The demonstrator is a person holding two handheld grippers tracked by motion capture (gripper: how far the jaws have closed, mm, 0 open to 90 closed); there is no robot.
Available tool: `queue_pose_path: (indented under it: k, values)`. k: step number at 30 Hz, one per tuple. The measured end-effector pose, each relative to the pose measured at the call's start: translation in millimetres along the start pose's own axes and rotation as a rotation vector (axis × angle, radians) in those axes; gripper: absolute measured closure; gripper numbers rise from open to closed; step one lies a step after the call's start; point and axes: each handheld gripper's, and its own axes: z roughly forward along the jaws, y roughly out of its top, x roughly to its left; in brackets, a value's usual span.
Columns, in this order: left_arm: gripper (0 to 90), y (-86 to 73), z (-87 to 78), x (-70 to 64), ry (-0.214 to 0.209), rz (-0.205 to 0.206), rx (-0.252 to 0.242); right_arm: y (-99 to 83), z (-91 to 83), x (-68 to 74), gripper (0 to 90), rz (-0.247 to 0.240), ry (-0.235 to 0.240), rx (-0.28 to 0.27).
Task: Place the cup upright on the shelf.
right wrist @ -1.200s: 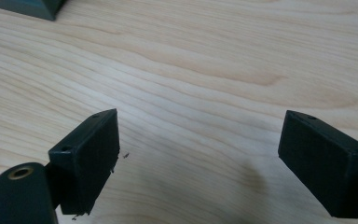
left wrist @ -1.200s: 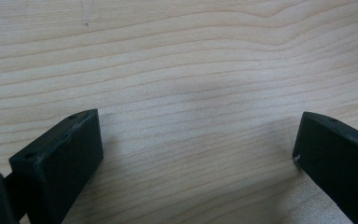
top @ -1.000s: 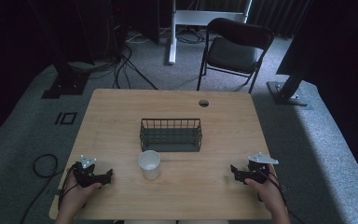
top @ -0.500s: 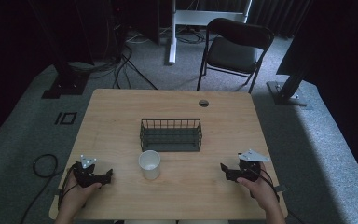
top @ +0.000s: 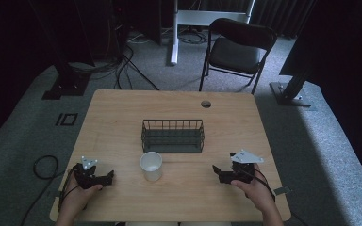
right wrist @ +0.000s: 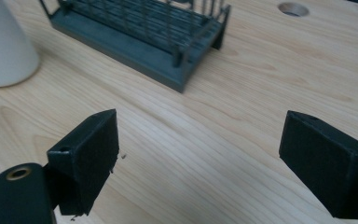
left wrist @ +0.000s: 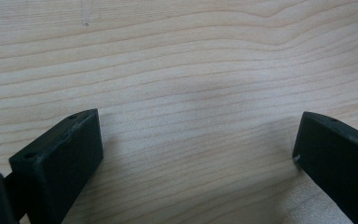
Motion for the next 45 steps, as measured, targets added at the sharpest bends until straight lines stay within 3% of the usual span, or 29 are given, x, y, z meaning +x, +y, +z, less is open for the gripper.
queue_pose_path:
  k: [23, 45]
  values:
    - [1.8, 0.0, 0.0, 0.0, 0.000, 0.000, 0.000, 17.6, 19.8, 56.7, 11.8, -0.138, 0.173, -0.015]
    - [1.8, 0.0, 0.0, 0.0, 0.000, 0.000, 0.000, 30.3, 50.8, 99.9, 11.9, -0.210, 0.276, -0.023]
